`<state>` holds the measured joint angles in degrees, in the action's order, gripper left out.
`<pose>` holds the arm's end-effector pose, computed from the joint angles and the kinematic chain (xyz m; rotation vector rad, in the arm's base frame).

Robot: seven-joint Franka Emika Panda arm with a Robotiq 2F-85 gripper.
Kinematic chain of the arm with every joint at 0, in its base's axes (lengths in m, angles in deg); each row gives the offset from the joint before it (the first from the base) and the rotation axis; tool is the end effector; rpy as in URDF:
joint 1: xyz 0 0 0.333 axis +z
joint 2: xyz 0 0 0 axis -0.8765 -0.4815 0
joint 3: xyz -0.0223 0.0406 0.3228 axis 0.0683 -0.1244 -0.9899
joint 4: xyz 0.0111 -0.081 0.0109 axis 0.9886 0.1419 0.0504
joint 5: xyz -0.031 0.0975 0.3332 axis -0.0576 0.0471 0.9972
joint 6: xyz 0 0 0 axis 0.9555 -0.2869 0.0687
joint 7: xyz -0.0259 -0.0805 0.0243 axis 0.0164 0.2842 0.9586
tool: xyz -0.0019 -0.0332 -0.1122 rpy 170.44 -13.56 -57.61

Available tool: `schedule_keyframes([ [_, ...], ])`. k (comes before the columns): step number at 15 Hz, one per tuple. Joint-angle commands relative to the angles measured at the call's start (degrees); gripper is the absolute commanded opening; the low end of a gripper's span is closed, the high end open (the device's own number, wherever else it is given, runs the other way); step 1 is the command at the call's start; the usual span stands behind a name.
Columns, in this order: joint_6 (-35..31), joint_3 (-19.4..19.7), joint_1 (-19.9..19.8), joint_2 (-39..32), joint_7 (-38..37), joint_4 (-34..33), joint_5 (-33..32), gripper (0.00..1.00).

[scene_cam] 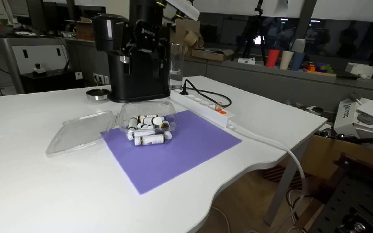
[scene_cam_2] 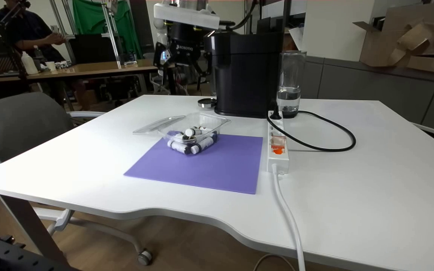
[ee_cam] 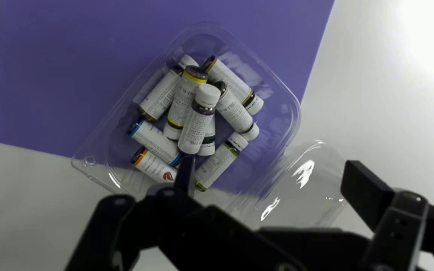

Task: Open the clear container, remove one of the bottles that are inside it, and then put the bottle on the table

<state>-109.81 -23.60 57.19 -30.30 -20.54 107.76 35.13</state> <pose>0.5655 -0.0051 0.2962 -2.8933 -0.5124 0.1940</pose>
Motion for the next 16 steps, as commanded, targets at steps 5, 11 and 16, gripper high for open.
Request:
schedule_keyframes([
  [5, -10.3, 1.0, 2.5, -4.8, -5.9, 1.4, -9.0, 1.0],
  [11, -14.6, 1.6, 3.8, -8.1, -11.8, 3.1, -14.2, 1.0],
  [16, -15.0, 1.6, 4.4, -8.1, -14.5, 5.0, -15.2, 1.0],
])
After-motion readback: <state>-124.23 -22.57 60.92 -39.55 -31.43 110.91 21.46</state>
